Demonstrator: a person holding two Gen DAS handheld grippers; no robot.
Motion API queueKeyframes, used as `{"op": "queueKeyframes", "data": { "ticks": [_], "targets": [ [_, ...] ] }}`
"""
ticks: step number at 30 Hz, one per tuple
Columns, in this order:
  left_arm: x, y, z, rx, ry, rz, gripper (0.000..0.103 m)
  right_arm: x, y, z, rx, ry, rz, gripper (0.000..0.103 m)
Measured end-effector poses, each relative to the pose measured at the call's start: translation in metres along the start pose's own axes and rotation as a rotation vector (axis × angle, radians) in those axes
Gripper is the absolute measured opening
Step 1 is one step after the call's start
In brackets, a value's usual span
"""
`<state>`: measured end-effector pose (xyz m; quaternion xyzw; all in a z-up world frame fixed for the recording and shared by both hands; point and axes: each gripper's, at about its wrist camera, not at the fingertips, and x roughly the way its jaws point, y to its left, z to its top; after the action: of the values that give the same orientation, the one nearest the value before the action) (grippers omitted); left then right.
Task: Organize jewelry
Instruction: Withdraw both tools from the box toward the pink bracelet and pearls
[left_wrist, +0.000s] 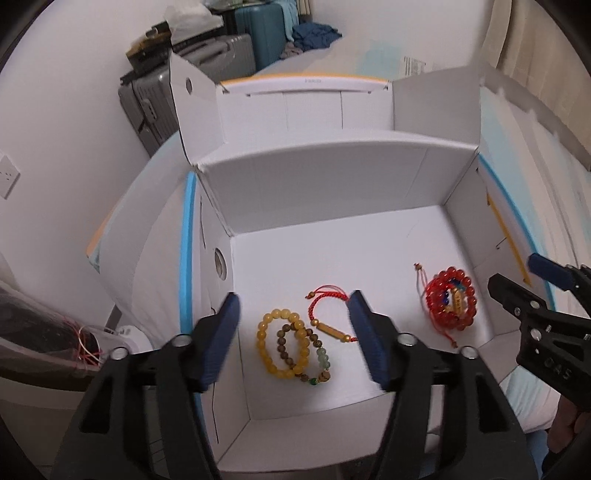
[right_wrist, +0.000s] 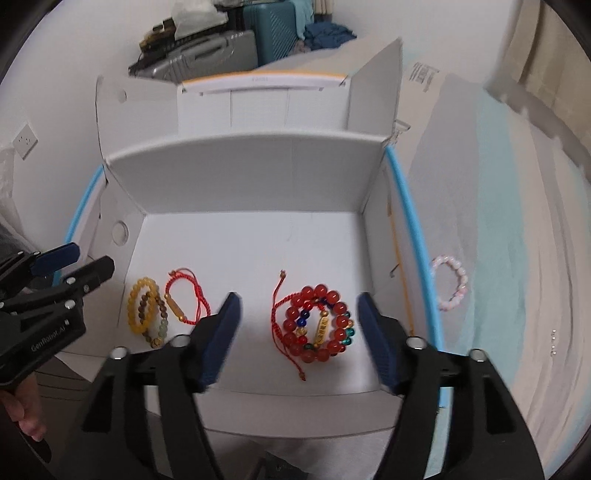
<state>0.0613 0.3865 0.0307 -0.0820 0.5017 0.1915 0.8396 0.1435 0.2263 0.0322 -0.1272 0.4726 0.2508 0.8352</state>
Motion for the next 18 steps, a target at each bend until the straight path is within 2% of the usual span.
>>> {"op": "queueKeyframes", "data": {
  "ticks": [3,5,8,11,14,18],
  "targets": [
    [-0.009,-0.006,0.001,0.000,-0.018,-0.007,0.070,-0.010,-0.006,0.000,0.006,-0.012,-0.009,0.077],
    [-0.015,-0.012,0.001,0.000,-0.028,-0.007,0.078,-0.018,-0.013,-0.002,0.018,-0.029,-0.009,0.082],
    [-0.023,-0.022,0.001,0.001,-0.047,-0.016,0.086,-0.030,-0.023,-0.005,0.030,-0.045,-0.017,0.083],
    [-0.030,-0.037,0.003,0.009,-0.068,-0.030,0.089,-0.041,-0.039,-0.010,0.047,-0.061,-0.023,0.087],
    [-0.037,-0.058,0.006,0.017,-0.087,-0.046,0.094,-0.053,-0.063,-0.018,0.064,-0.078,-0.043,0.093],
    [-0.044,-0.100,0.010,0.052,-0.110,-0.076,0.097,-0.065,-0.098,-0.027,0.086,-0.086,-0.087,0.095]
  ]
}}
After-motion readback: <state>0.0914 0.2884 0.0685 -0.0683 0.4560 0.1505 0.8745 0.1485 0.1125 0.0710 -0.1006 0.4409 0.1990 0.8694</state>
